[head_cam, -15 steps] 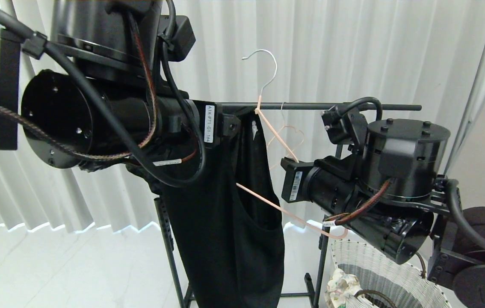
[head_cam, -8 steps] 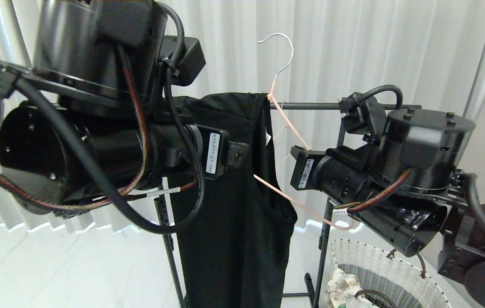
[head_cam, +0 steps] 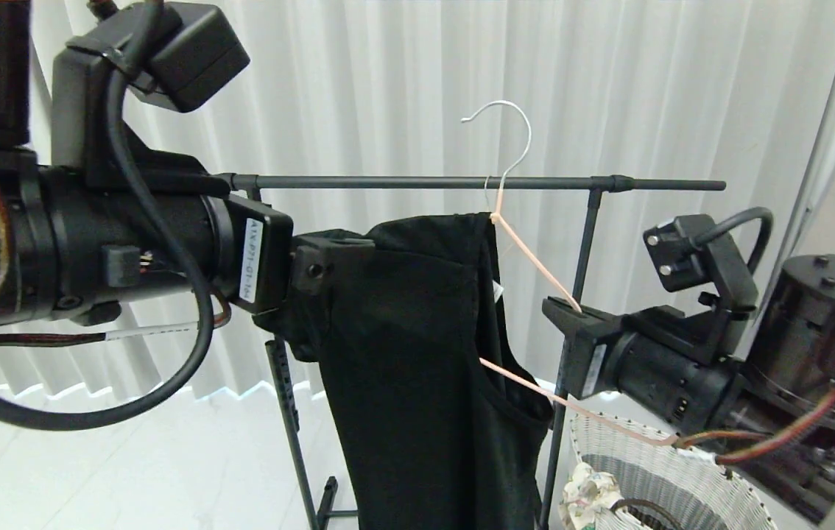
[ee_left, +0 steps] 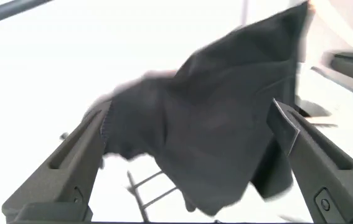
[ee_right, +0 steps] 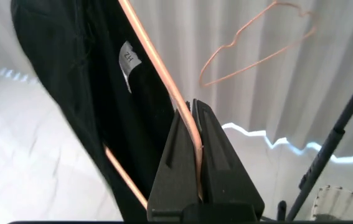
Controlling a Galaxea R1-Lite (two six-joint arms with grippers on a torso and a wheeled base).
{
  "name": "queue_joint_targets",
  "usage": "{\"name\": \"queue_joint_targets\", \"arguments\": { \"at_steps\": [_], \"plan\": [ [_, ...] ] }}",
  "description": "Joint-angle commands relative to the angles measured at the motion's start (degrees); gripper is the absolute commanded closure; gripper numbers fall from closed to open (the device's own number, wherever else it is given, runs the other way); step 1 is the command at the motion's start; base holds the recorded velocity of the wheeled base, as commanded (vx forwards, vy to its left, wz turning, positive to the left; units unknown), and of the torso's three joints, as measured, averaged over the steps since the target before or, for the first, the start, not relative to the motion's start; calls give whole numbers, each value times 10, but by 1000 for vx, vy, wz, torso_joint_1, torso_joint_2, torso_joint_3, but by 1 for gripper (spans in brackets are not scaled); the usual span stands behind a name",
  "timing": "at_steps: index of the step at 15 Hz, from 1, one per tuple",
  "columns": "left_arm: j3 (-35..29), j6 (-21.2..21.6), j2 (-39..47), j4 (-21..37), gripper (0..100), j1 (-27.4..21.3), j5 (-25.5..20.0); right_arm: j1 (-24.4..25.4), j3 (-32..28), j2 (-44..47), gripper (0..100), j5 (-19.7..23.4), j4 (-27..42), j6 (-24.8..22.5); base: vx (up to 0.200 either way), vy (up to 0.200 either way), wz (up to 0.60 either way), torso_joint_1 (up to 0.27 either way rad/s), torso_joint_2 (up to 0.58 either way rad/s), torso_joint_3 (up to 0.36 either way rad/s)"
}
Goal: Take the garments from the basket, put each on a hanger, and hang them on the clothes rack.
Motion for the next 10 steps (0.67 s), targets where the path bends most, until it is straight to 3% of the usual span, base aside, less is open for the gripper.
{"name": "queue_joint_targets", "arguments": {
  "at_steps": [1, 3, 4, 10],
  "plan": [
    [44, 48, -44, 0, 0, 36, -94, 7, 68, -81, 100, 49, -6, -35, 0, 0, 0, 0, 0, 0],
    [86, 113, -60, 0, 0, 58, -189, 17, 85, -101, 100, 74, -6, -45, 0, 0, 0, 0, 0, 0],
    [96, 122, -62, 0, 0, 59, -222, 26, 87, -105, 100, 83, -6, -47, 0, 0, 0, 0, 0, 0],
    [107, 127, -44, -1, 0, 52, -323, 63, 88, -101, 100, 107, -6, -57, 0, 0, 0, 0, 0, 0]
  ]
}}
